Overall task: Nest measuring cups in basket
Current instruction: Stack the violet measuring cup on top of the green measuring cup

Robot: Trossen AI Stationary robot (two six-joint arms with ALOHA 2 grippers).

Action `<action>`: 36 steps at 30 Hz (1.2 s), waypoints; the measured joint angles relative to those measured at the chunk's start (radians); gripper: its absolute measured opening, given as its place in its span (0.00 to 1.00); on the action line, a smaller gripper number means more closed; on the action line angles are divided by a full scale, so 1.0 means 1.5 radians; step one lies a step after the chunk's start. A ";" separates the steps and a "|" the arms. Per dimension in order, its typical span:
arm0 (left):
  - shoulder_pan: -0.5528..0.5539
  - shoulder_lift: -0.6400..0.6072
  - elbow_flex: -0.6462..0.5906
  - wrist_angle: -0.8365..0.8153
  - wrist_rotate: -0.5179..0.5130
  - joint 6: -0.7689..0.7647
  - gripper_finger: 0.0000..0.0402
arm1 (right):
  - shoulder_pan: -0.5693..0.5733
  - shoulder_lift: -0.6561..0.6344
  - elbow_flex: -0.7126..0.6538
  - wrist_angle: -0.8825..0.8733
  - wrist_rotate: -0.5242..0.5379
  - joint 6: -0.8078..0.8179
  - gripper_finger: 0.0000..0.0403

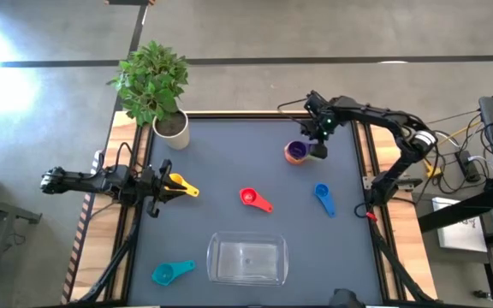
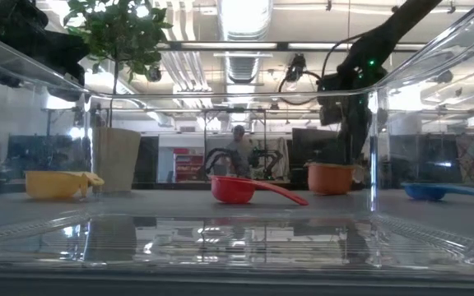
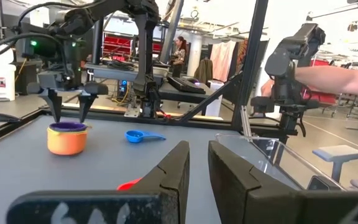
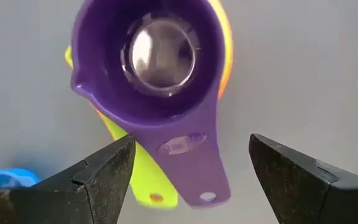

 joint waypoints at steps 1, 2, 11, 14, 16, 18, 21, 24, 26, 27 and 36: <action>0.000 0.000 0.000 0.000 0.000 0.000 0.10 | 0.000 0.005 0.006 -0.011 0.000 0.003 0.75; 0.000 0.000 0.000 0.000 0.000 0.000 0.10 | 0.001 0.008 0.012 -0.021 0.001 0.007 0.75; 0.000 0.000 0.000 0.000 0.000 0.000 0.10 | 0.032 -0.042 0.002 -0.044 -0.016 0.066 0.75; 0.000 0.000 0.000 0.000 0.000 0.000 0.10 | 0.051 -0.055 -0.008 -0.043 -0.015 0.093 0.75; 0.000 0.000 0.000 0.000 0.000 0.000 0.10 | 0.063 -0.061 -0.011 -0.043 -0.005 0.096 0.75; 0.000 0.000 0.000 0.000 0.000 0.000 0.10 | 0.070 -0.064 -0.011 -0.032 0.033 0.097 0.75; 0.000 0.000 0.000 0.000 0.000 0.000 0.10 | 0.067 -0.065 -0.007 -0.006 0.079 0.109 0.75; 0.000 0.000 0.000 0.000 0.000 0.000 0.10 | 0.042 -0.065 -0.003 0.028 0.100 0.130 0.74; 0.000 0.000 0.000 0.000 0.000 0.000 0.10 | 0.020 -0.058 -0.003 0.042 0.135 0.144 0.72; 0.000 0.000 0.000 0.000 0.000 0.000 0.10 | 0.010 -0.054 -0.003 0.047 0.151 0.149 0.71; 0.000 0.000 0.000 0.000 0.000 0.000 0.10 | -0.020 -0.018 -0.004 0.060 0.232 0.152 0.64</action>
